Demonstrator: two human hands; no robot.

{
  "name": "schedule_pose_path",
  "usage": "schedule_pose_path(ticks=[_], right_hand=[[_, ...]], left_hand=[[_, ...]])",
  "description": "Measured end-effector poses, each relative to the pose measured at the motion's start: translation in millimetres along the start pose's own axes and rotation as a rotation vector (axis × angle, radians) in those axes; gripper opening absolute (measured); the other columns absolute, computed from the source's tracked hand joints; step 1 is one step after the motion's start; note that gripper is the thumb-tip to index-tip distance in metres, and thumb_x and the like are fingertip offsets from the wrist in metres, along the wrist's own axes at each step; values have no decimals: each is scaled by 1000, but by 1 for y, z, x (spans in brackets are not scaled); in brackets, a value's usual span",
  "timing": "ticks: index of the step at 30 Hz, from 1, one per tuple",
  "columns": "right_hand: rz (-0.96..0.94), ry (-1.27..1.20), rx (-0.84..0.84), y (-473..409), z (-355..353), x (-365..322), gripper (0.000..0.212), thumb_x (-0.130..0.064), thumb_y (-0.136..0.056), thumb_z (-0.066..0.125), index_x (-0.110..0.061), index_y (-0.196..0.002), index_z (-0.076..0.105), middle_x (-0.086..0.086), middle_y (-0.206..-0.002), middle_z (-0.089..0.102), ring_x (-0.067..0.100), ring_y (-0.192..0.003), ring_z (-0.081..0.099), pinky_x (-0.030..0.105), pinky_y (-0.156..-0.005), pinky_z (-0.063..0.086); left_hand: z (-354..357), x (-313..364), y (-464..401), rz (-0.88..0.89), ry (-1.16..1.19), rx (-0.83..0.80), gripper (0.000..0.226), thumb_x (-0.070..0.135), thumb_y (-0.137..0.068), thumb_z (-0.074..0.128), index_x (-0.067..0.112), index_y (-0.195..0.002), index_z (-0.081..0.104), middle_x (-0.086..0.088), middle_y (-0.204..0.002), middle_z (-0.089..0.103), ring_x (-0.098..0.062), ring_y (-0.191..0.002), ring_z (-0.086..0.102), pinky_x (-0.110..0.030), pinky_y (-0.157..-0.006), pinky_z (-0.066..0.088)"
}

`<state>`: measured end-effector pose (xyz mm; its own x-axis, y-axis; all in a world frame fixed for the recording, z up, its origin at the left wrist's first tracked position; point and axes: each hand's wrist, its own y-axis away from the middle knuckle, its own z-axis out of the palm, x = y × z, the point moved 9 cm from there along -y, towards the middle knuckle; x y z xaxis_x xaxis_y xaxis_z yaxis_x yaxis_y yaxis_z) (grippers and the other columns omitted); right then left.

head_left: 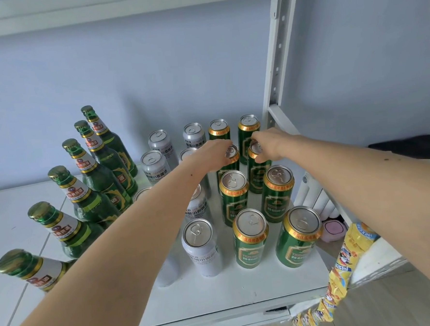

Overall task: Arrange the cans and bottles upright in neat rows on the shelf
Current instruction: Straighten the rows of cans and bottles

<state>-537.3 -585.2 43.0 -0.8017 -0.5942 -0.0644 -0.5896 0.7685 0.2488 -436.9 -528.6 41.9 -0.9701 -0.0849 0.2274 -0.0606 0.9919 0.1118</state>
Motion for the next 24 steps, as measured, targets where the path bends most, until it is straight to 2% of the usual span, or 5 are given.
schedule_pose_path(ticks=[5,10,16,19,24], right_hand=[[9,33,-33,2,1,-1,47,-33,-89,67,-7,-125,51,13,-118,59,29,-103,59,33,-75,45],[21,62,-28,4,-4,-6,37,-31,-93,60,-6,-120,56,11,-112,61,26,-97,60,29,-66,42],[-7,66,-10,5,-10,-13,28,-34,-96,54,-7,-94,56,3,-73,48,21,-66,50,28,-50,34],[-37,83,37,9,-18,-21,31,-38,-97,53,-9,-85,51,4,-73,49,20,-64,50,29,-53,38],[-118,89,116,17,-29,-39,31,-40,-97,52,-11,-106,49,7,-96,54,26,-86,54,31,-60,38]], left_hand=[[5,-2,6,-16,11,-55,33,24,-101,47,5,-127,49,-15,-136,51,-26,-96,57,-30,-77,38],[0,-8,10,-45,57,-23,29,28,-104,36,4,-113,51,-9,-97,55,-24,-89,56,-31,-71,38],[-6,-5,24,-67,68,21,20,26,-105,34,9,-99,42,-3,-89,42,-19,-80,45,-31,-70,32],[-6,-11,28,-64,54,38,23,28,-104,35,9,-95,44,-6,-96,44,-22,-92,47,-35,-76,38],[-14,-25,52,-111,52,73,24,27,-103,36,8,-92,44,-7,-99,44,-22,-89,45,-34,-75,36]])
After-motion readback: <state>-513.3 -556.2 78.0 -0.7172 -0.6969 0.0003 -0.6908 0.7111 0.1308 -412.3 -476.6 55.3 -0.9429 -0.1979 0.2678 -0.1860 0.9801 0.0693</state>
